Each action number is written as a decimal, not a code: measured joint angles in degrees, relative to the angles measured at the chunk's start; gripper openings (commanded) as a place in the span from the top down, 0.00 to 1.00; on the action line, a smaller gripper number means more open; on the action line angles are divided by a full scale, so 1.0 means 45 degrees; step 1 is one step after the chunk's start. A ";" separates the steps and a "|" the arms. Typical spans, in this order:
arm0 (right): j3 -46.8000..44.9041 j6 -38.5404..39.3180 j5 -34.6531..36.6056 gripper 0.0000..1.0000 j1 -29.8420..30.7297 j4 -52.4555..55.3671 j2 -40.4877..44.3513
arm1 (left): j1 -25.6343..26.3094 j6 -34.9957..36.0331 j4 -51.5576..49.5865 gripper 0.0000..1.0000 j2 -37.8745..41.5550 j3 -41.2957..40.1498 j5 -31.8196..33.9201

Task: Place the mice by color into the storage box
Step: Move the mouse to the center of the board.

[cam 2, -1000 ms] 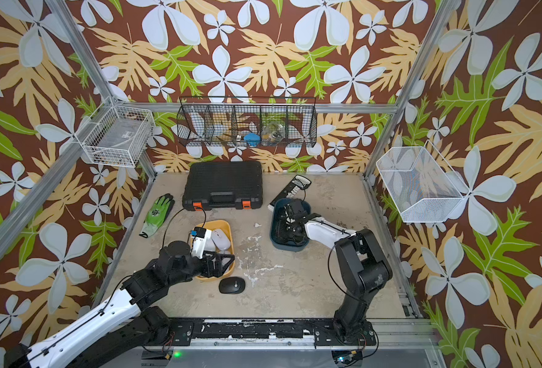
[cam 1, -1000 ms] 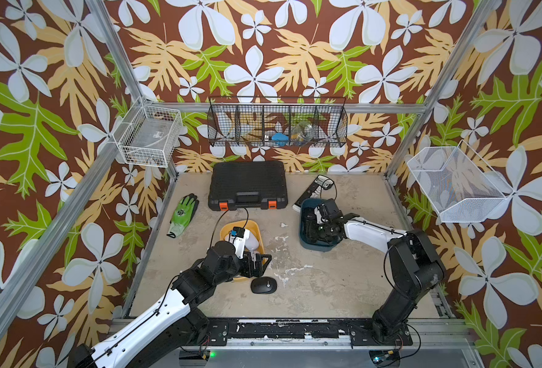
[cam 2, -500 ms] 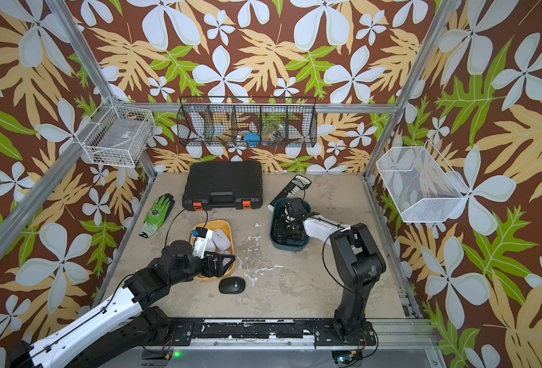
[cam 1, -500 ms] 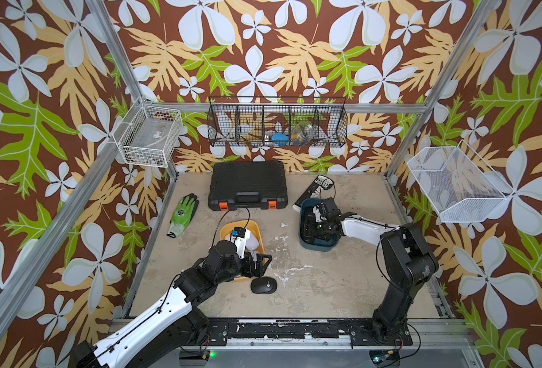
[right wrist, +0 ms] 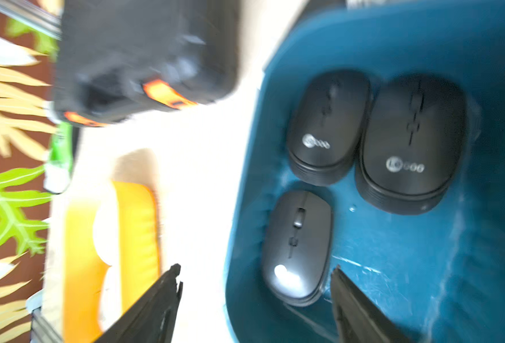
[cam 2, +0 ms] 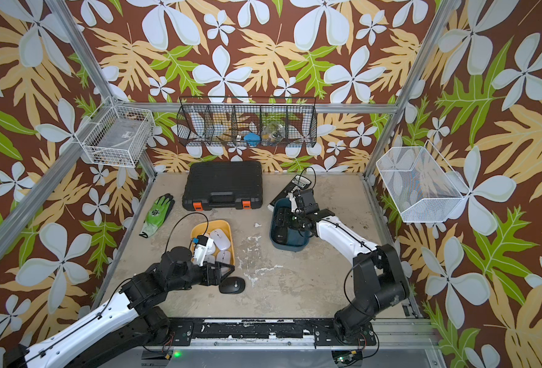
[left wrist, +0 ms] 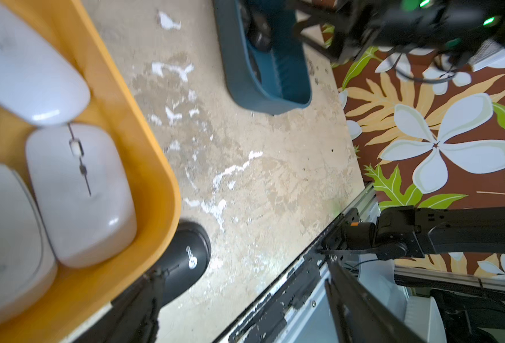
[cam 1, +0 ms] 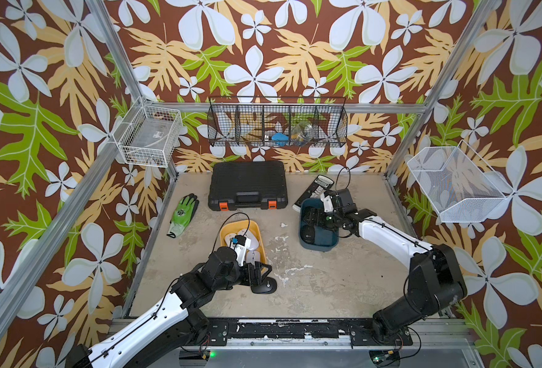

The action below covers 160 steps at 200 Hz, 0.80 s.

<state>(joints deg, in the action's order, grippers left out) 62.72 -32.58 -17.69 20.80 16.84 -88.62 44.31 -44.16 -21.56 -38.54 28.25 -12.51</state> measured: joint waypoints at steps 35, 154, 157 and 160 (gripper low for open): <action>-0.0117 0.0423 -0.0170 0.19 0.0000 0.0466 0.1705 | 0.0423 -0.1486 -0.2050 0.67 0.0563 -0.0398 0.0821; -0.1268 0.1059 -0.0452 0.19 0.0000 0.1365 0.4182 | 0.0481 -0.3016 -0.1719 0.83 -0.2395 -0.1496 0.3060; -0.1307 0.1064 -0.0447 0.19 0.0000 0.1394 0.4206 | 0.0486 -0.3011 -0.1637 0.83 -0.2472 -0.1515 0.3060; -0.1331 0.1069 -0.0447 0.19 0.0000 0.1399 0.4226 | 0.0491 -0.3007 -0.1588 0.83 -0.2535 -0.1525 0.3065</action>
<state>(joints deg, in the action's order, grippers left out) 56.73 -27.77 -19.70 20.80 23.14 -69.60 46.52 -57.69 -28.71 -49.95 21.39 1.28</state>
